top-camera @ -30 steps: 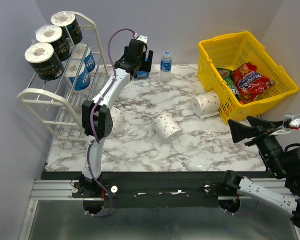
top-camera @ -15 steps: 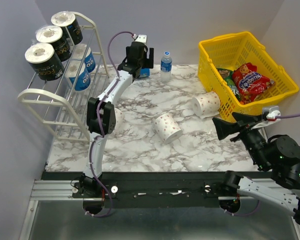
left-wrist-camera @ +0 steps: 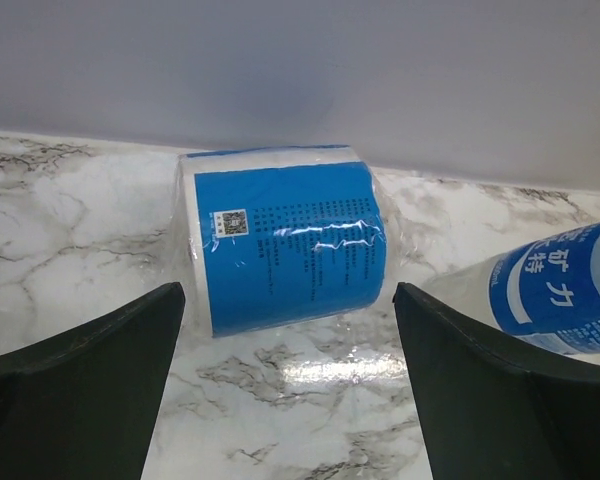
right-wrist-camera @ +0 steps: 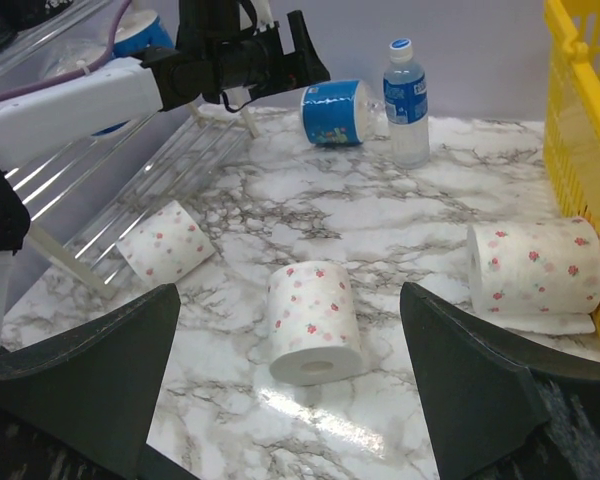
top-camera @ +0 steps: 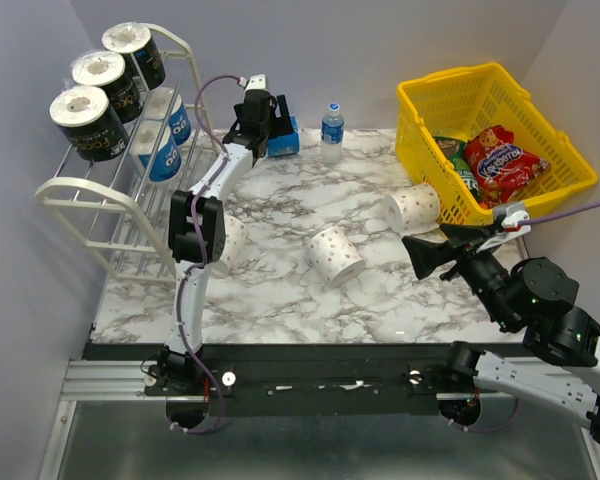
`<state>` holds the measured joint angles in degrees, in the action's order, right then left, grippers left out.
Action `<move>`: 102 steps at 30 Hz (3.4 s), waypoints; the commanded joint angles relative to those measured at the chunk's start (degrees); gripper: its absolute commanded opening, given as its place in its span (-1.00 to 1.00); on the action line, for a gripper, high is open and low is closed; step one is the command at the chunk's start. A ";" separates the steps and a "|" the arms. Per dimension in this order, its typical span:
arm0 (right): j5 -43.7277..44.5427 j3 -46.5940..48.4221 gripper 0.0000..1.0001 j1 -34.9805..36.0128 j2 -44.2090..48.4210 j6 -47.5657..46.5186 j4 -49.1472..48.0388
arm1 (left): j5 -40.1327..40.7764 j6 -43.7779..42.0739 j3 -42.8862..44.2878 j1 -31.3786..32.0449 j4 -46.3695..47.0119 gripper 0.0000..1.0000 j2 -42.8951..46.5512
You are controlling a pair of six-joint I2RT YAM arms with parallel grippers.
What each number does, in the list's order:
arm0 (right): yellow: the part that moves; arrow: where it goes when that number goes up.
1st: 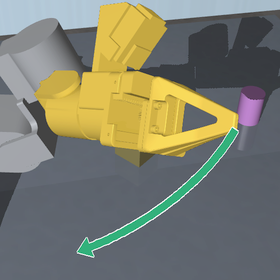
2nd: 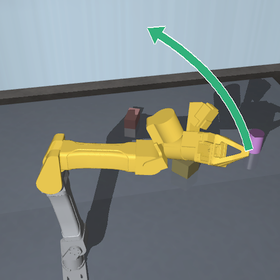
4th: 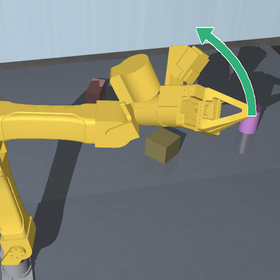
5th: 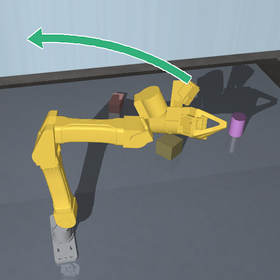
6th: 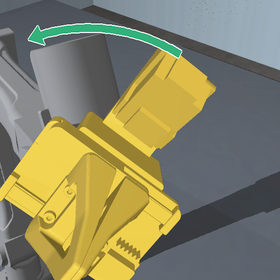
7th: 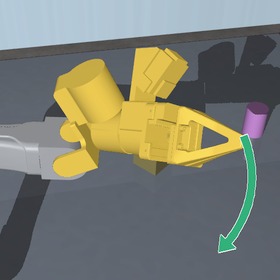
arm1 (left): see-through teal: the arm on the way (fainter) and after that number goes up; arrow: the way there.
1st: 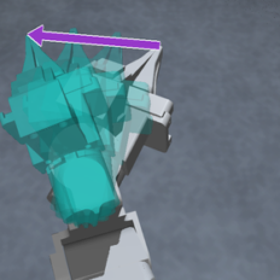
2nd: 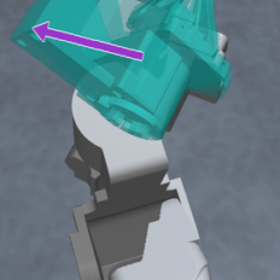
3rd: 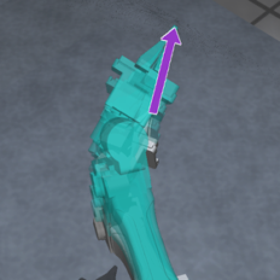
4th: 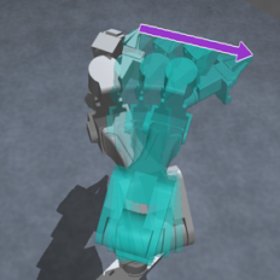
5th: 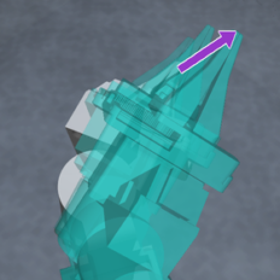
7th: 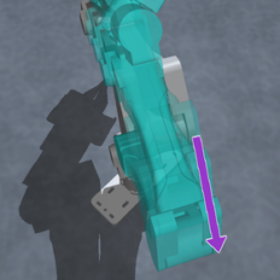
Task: Place and organize the paper towels onto the shelf
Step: Adjust the paper towel at the center of the board.
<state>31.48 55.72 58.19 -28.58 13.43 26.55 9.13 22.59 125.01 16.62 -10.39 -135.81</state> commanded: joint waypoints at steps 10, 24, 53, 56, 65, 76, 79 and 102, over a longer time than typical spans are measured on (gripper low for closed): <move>0.33 -0.44 1.00 0.34 0.72 -1.83 -1.76 | -10.34 10.19 -3.98 -3.79 8.80 0.94 -2.62; 2.09 -1.06 1.00 0.34 1.24 -3.85 -2.11 | -9.56 13.62 -1.87 -3.88 9.95 0.91 -7.45; 4.11 -4.22 1.00 0.34 -0.34 -12.55 -8.62 | -11.85 18.89 -0.29 -3.79 23.13 0.86 -14.04; 4.55 -4.75 1.00 0.43 -0.16 -12.90 -9.23 | -12.20 20.21 2.06 -3.79 23.75 0.75 -15.88; 5.34 -6.07 1.00 0.34 -0.34 -16.33 -11.52 | -12.64 19.78 -0.45 -3.62 26.82 0.17 -15.20; 4.72 -6.33 1.00 0.43 3.17 -16.94 -11.25 | -14.40 10.73 -14.00 -1.77 23.33 -0.13 2.73; 6.30 -5.46 1.00 0.34 4.93 -18.61 -10.29 | -13.96 4.24 -15.24 0.33 14.03 -0.19 8.35; 5.52 3.78 1.00 0.34 14.43 -5.26 12.48 | -6.38 -24.41 -30.09 14.84 -16.25 0.46 36.67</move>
<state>38.28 58.04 58.19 -12.80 6.13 34.26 9.26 4.64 94.91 31.31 -28.53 -101.12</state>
